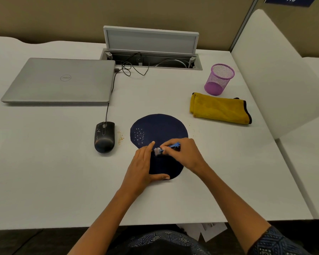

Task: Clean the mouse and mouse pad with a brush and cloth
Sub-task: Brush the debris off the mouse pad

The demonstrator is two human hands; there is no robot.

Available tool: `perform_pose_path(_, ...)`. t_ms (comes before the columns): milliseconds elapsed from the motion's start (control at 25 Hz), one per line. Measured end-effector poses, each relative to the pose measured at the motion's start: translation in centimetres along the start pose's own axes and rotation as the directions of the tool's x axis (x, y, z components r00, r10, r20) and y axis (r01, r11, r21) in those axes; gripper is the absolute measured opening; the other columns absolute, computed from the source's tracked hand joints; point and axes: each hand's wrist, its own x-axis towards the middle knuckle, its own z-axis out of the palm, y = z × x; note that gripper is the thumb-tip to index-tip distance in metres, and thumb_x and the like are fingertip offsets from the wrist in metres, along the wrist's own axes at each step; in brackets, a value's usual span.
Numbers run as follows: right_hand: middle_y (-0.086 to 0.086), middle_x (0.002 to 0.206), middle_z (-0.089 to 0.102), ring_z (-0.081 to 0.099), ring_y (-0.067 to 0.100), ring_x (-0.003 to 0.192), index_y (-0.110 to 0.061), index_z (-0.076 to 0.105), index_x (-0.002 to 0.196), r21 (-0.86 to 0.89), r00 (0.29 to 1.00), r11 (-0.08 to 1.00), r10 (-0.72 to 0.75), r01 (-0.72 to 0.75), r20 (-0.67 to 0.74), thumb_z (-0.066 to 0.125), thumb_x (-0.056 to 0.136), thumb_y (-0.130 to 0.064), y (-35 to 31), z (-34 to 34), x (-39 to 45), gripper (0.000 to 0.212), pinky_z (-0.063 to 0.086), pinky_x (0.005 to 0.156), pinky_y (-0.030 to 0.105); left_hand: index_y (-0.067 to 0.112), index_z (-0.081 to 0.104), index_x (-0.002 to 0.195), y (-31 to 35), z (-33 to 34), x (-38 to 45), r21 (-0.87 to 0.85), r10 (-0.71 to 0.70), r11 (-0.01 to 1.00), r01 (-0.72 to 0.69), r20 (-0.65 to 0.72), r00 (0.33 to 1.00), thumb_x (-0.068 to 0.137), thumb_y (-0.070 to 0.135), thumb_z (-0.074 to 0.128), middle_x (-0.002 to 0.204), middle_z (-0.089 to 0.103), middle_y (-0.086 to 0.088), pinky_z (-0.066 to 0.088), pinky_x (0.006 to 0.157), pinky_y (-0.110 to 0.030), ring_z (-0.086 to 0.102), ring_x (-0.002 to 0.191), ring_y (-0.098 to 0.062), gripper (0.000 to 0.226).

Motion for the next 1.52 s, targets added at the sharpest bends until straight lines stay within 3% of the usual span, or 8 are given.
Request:
perform_pose_path(240, 0.005, 0.090, 0.073, 0.063, 0.015, 0.077, -0.013, 0.071, 0.093, -0.144, 0.952, 0.979, 0.097, -0.144, -0.289, 0.062, 0.087, -0.022, 1.5, -2.2, -0.1, 0.014, 0.047, 0.070, 0.021, 0.018, 0.018, 0.144, 0.0, 0.1, -0.2, -0.002, 0.005, 1.000, -0.005, -0.005, 1.000, 0.061, 0.057, 0.075, 0.136, 0.039, -0.003, 0.031, 0.100, -0.022, 0.038, 0.121, -0.014, 0.108)
perform_pose_path(360, 0.005, 0.093, 0.073, 0.066, 0.016, 0.085, -0.012, 0.072, 0.096, 0.040, 0.990, 0.999, 0.040, -0.035, -0.136, 0.062, 0.088, -0.021, 0.1, -1.1, 0.0, 0.016, 0.051, 0.078, 0.020, 0.018, 0.018, 0.144, -0.1, 0.1, -0.1, -0.008, 0.005, 1.000, -0.005, -0.007, 1.000, 0.061, 0.056, 0.076, 0.136, 0.040, -0.004, 0.030, 0.100, -0.020, 0.039, 0.121, -0.014, 0.108)
perform_pose_path(480, 0.004, 0.101, 0.073, 0.065, 0.017, 0.093, -0.014, 0.072, 0.102, -0.040, 1.000, 0.999, 0.020, -0.020, 0.020, 0.061, 0.089, -0.025, -0.3, 0.4, -0.1, 0.021, 0.052, 0.087, 0.027, 0.017, 0.019, 0.144, -0.1, 0.1, -0.1, -0.010, 0.002, 1.000, -0.002, -0.004, 1.000, 0.061, 0.055, 0.077, 0.136, 0.041, -0.004, 0.028, 0.100, -0.019, 0.039, 0.121, -0.015, 0.108)
perform_pose_path(680, 0.004, 0.090, 0.072, 0.064, 0.018, 0.081, -0.019, 0.070, 0.093, -0.202, 0.959, 0.962, 0.132, -0.185, -0.249, 0.062, 0.086, -0.027, 1.0, -1.6, 0.0, 0.014, 0.052, 0.073, 0.028, 0.017, 0.021, 0.143, -0.1, 0.1, -0.3, 0.005, 0.013, 1.000, -0.012, -0.025, 1.000, 0.061, 0.059, 0.073, 0.135, 0.040, -0.002, 0.030, 0.099, -0.021, 0.038, 0.119, -0.014, 0.106)
perform_pose_path(920, 0.002, 0.100, 0.072, 0.064, 0.015, 0.091, -0.018, 0.072, 0.099, -0.046, 0.999, 0.999, -0.004, 0.006, 0.037, 0.061, 0.088, -0.026, -0.3, 0.3, 0.4, 0.018, 0.052, 0.086, 0.027, 0.016, 0.028, 0.141, 0.2, -0.1, -0.3, -0.004, 0.014, 1.000, -0.014, -0.040, 0.999, 0.060, 0.056, 0.077, 0.135, 0.042, -0.003, 0.030, 0.098, -0.020, 0.040, 0.118, -0.014, 0.103)
perform_pose_path(1160, 0.005, 0.088, 0.071, 0.060, 0.017, 0.076, -0.017, 0.070, 0.093, -0.224, 0.940, 0.939, 0.195, -0.262, -0.281, 0.060, 0.087, -0.027, 1.7, -2.8, 0.7, 0.016, 0.049, 0.069, 0.027, 0.015, 0.029, 0.140, 0.4, -0.3, -0.4, 0.013, 0.014, 1.000, -0.014, -0.031, 0.999, 0.061, 0.057, 0.075, 0.136, 0.040, -0.002, 0.035, 0.101, -0.028, 0.039, 0.119, -0.015, 0.101)
perform_pose_path(1400, 0.004, 0.104, 0.072, 0.065, 0.016, 0.096, -0.014, 0.071, 0.104, 0.054, 0.999, 0.998, -0.015, 0.013, 0.035, 0.060, 0.089, -0.018, 0.1, -0.1, -0.3, 0.019, 0.050, 0.089, 0.021, 0.014, 0.038, 0.133, 0.5, -0.4, -0.3, 0.013, 0.025, 1.000, -0.024, -0.048, 0.999, 0.060, 0.053, 0.078, 0.130, 0.045, -0.001, 0.031, 0.095, -0.019, 0.041, 0.113, -0.014, 0.092)
perform_pose_path(1520, 0.004, 0.103, 0.072, 0.064, 0.018, 0.096, -0.016, 0.072, 0.101, -0.044, 0.995, 0.995, 0.083, -0.086, -0.064, 0.061, 0.088, -0.021, 0.5, -0.4, 0.5, 0.018, 0.052, 0.089, 0.032, 0.012, 0.043, 0.125, 0.5, -0.4, -0.3, 0.020, 0.029, 0.999, -0.028, -0.053, 0.998, 0.060, 0.053, 0.078, 0.126, 0.045, -0.002, 0.031, 0.092, -0.017, 0.040, 0.110, -0.014, 0.084)
